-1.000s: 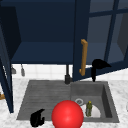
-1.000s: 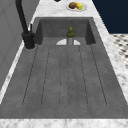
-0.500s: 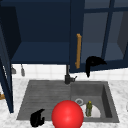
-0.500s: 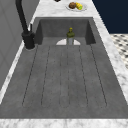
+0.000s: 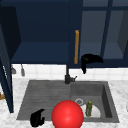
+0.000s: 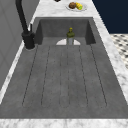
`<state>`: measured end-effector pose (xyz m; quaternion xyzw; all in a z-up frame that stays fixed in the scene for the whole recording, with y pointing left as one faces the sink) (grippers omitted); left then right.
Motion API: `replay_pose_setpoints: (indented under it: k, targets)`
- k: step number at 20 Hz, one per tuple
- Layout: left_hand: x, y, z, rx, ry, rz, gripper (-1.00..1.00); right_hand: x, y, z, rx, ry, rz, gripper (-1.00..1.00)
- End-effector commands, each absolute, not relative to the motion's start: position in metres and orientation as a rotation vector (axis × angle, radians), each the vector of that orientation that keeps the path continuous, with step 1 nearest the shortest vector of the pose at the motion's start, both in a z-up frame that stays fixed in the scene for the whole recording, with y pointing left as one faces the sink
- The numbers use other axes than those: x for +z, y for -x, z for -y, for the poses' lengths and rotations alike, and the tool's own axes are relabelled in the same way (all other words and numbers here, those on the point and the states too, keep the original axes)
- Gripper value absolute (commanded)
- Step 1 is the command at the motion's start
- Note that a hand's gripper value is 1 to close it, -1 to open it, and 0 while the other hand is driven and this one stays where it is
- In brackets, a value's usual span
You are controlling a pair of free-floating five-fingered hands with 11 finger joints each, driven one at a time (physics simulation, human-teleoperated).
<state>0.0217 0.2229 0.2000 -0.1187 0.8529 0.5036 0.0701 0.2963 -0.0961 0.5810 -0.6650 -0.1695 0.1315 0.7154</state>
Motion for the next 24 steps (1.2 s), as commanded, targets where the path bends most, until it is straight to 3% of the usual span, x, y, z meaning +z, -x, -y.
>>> replay_pose_setpoints:
  k: [1, 15, 24]
  targets:
    - [0.2, -0.022, -0.223, 1.515, 0.357, -2.566, 0.0, 0.57, -0.323, 0.08, 0.261, 1.467, 0.35, -1.0]
    - [0.2, -0.022, -0.223, 1.515, 0.357, -2.566, 0.0, 0.552, -0.402, 0.047, 0.001, 1.558, 0.062, -1.0]
    - [0.2, -0.022, -0.223, 1.515, 0.357, -2.566, 0.0, 0.551, -0.351, 0.082, 0.01, 1.557, 0.104, -1.0]
